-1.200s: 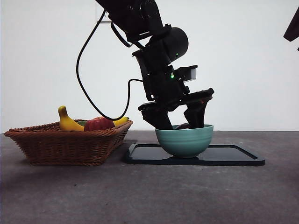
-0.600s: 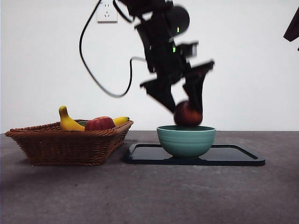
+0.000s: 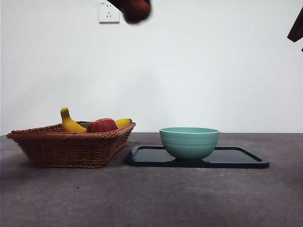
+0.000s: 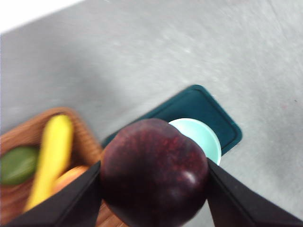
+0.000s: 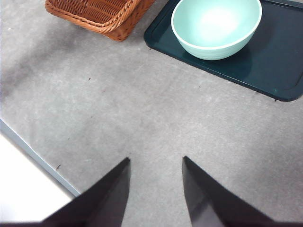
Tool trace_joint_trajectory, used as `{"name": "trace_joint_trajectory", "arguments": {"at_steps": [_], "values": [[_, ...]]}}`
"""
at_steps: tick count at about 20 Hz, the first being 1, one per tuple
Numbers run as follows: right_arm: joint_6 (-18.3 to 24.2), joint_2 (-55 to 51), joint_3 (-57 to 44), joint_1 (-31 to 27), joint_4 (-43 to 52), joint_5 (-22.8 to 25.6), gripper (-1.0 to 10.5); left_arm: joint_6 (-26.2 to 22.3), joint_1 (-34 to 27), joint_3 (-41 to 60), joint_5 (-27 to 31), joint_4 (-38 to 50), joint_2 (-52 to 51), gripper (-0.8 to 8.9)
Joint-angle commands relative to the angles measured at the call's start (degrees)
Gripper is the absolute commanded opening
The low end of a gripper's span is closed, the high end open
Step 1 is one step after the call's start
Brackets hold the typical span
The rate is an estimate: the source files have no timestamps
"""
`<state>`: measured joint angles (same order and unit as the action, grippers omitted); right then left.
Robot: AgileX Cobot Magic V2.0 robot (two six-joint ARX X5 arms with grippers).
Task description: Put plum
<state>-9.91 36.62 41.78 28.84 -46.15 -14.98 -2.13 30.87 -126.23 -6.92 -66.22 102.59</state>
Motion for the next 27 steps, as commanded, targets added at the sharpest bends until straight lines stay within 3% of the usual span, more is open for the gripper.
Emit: {"name": "trace_joint_trajectory", "arguments": {"at_steps": [1,7,13,18,22,27], "values": [[-0.07,0.22,0.33,0.39,0.26,0.04,1.8,-1.68,-2.1,-1.6,0.07,-2.45,-3.5,2.07],[0.28,0.22,0.33,0.39,0.57,0.04,1.8,-3.06,-7.41,5.33,0.02,-5.84,-11.82,2.07],[0.26,0.22,0.33,0.39,0.7,0.04,1.8,-1.6,-9.42,36.76,-0.39,14.51,-25.33,2.08],[0.07,0.22,0.33,0.39,0.66,0.02,1.8,-1.42,-10.97,56.35,-0.37,31.89,-26.49,2.08],[0.09,0.24,0.33,0.39,0.66,0.04,1.8,-1.25,-12.04,66.51,-0.37,44.57,-24.39,2.08],[0.02,0.22,0.33,0.39,0.66,0.04,1.8,-2.12,-13.27,69.77,-0.37,50.12,-16.46,2.08]]}}
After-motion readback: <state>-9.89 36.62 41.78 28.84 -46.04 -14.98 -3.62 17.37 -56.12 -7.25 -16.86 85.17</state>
